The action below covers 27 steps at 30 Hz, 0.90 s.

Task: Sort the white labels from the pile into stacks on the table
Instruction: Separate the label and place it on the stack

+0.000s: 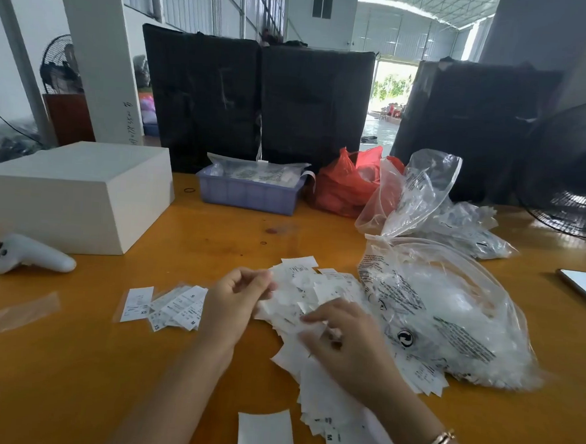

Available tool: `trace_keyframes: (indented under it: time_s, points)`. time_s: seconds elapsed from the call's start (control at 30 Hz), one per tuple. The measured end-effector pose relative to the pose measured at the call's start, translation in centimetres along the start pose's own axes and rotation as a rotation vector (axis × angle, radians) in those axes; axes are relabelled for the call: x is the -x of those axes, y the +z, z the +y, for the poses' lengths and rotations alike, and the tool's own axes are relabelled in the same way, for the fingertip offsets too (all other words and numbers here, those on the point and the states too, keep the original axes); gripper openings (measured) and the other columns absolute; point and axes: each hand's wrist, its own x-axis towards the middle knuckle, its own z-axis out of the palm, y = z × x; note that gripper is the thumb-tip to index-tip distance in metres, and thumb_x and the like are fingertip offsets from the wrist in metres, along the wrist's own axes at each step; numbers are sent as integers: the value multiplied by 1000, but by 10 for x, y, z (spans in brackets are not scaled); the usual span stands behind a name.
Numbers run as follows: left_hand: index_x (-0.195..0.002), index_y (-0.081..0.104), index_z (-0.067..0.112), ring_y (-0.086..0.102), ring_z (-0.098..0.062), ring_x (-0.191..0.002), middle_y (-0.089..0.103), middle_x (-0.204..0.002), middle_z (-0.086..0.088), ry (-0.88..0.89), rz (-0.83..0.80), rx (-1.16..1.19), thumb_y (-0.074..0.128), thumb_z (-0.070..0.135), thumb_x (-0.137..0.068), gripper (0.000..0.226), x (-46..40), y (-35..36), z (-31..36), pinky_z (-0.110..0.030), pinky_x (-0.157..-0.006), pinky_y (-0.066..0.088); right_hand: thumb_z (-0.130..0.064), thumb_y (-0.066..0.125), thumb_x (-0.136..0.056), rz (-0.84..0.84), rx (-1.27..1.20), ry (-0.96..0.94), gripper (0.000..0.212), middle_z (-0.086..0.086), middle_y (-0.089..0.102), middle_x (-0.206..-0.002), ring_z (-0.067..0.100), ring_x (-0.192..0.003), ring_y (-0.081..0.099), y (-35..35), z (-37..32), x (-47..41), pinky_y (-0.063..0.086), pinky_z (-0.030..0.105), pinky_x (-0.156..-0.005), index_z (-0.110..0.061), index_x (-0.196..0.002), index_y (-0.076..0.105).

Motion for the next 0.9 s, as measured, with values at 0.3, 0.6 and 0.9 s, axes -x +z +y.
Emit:
trace_keyframes:
  time_s: [0.3,0.6,0.9]
  points:
    - [-90,65,21,65,5,-67,71,-70,13,39,94,-65,59,33,-92,13,-2,0,-2,-6,-49,44,-87,27,-65,-182,440,-203,83,-15,48,-127,12,-117,38,24,-8,-1,23,35,-99,-33,-125,49]
    - [-91,65,20,63,7,-68,70,-71,19,62,56,-148,57,35,-92,17,-1,1,-5,-9,-52,45,-30,31,-100,65,380,92,45,-10,39,-147,12,-135,29,24,13,-15,18,30,-109,-28,-146,31]
    - [-92,65,20,64,5,-69,71,-73,13,52,60,-142,57,35,-92,16,-1,0,-4,-9,-52,44,-24,35,-102,109,331,51,35,-2,48,-135,13,-115,50,18,17,-18,39,19,-91,-14,-128,56]
